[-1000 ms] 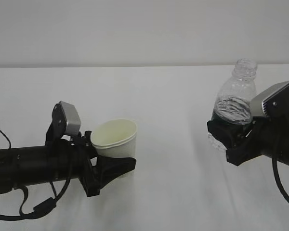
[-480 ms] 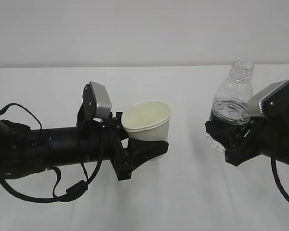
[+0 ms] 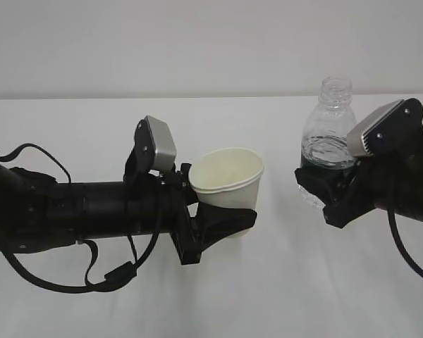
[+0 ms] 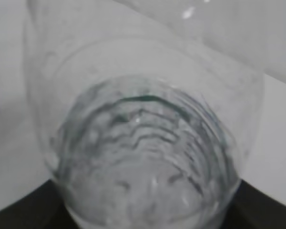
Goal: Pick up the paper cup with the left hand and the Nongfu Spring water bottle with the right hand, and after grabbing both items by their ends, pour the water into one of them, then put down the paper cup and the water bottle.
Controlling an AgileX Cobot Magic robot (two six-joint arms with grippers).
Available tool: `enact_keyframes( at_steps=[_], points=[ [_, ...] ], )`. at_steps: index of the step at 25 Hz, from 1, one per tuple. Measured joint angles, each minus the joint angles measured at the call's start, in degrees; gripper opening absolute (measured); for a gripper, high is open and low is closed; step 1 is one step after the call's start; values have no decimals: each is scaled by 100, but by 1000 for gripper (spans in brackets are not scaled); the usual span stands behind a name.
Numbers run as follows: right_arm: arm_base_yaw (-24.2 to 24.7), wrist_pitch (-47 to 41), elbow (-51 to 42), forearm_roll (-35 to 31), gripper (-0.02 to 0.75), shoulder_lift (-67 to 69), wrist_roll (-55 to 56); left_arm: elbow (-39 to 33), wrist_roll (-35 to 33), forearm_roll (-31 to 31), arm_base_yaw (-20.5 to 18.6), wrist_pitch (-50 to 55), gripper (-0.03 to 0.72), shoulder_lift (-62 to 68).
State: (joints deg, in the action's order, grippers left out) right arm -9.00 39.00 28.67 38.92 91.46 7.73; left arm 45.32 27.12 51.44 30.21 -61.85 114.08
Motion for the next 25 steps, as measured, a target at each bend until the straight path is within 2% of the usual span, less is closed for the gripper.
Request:
enact_keyframes(
  at_steps=[6,15,25],
  points=[
    [0,-111,186,271,456,0,4,0,0,26,274,80,451,0],
    [0,-119,199,704,456,0,-68,0,0,26,480,119,450,0],
    [0,-119,199,740,456,0,-805,0,0,26,611,119,450,0]
  ],
)
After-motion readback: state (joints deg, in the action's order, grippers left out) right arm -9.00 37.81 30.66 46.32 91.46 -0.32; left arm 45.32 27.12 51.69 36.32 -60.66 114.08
